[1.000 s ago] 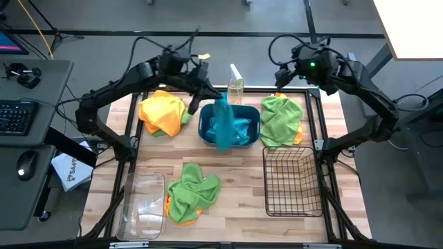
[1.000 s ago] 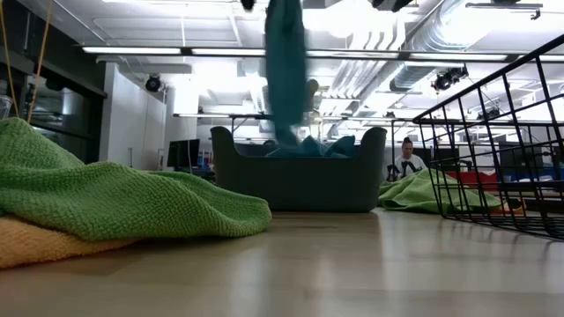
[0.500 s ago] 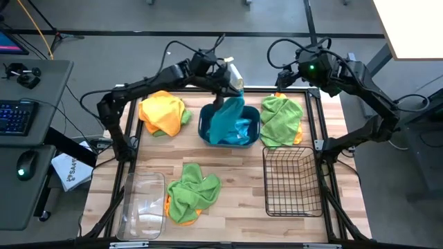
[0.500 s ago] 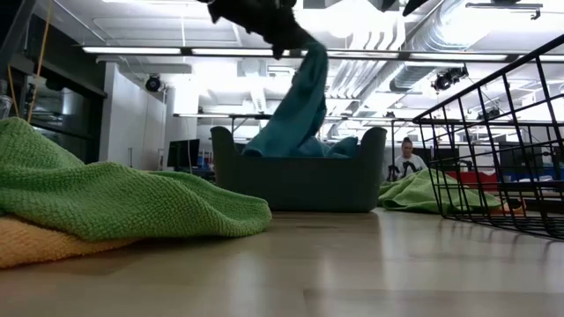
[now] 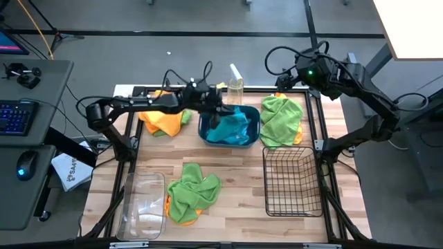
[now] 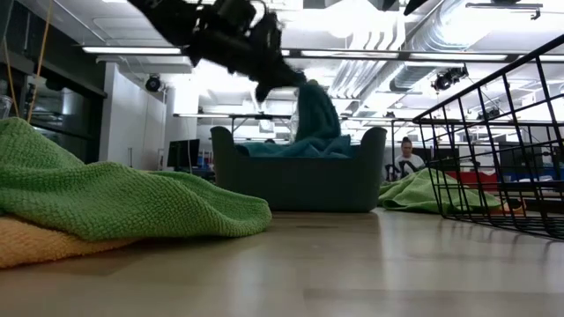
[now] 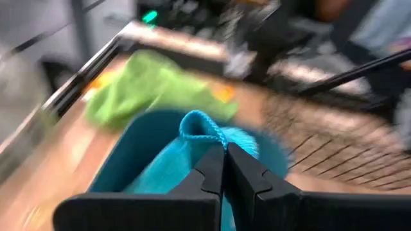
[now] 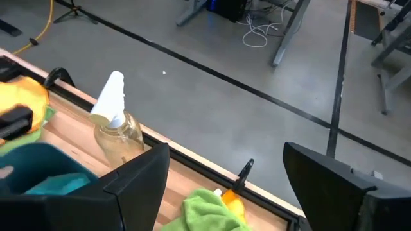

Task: Sort microfiber towel by color & place in baskets
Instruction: Put the blue towel into the blue bin, then put the top right green towel into the black wire basket

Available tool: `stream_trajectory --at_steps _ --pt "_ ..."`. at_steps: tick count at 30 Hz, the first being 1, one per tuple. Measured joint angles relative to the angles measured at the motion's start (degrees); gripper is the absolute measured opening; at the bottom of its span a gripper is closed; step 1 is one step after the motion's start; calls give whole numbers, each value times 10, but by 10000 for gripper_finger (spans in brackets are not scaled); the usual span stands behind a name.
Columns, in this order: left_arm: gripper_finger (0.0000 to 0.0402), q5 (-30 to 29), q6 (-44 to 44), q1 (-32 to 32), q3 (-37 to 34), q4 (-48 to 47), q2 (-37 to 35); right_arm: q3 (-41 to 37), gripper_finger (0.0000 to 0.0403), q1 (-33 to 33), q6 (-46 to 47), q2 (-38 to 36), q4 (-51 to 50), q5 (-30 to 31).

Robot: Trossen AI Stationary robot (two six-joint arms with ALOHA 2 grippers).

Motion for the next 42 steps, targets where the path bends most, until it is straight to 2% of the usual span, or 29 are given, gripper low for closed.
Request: stream_trajectory --at_steps 3,6,9,12,15,20,23,25,28,33,38,42 --pt "1 -50 21 -9 -29 -13 1 0 303 0 13 0 0 1" --pt "2 -46 33 -9 -28 -39 4 0 303 0 17 0 1 1" --pt "21 -28 32 -8 -22 -86 5 0 303 0 17 0 5 1" --pt "61 -10 59 -11 15 -167 5 0 303 0 18 0 4 -4" --pt "116 -17 90 -22 62 -257 5 0 303 -2 34 0 -7 -30" --pt "205 -32 124 -27 159 -430 3 -2 303 -34 103 11 -107 -121" --pt "239 -20 108 -20 180 -480 -13 -73 303 -51 113 9 -146 -156" --pt "251 5 81 -11 165 -458 -42 -160 303 -65 113 -5 -126 -190" --pt "257 18 25 2 99 -349 -113 -316 303 -93 131 -47 -55 -234" --pt "258 -38 -82 7 -38 -177 -237 -525 303 -160 273 -116 163 -293" --pt "258 -91 -145 2 -117 -67 -297 -612 303 -234 373 -81 348 -315" --pt "258 -94 -169 0 -123 -61 -301 -613 303 -263 387 -8 351 -301"
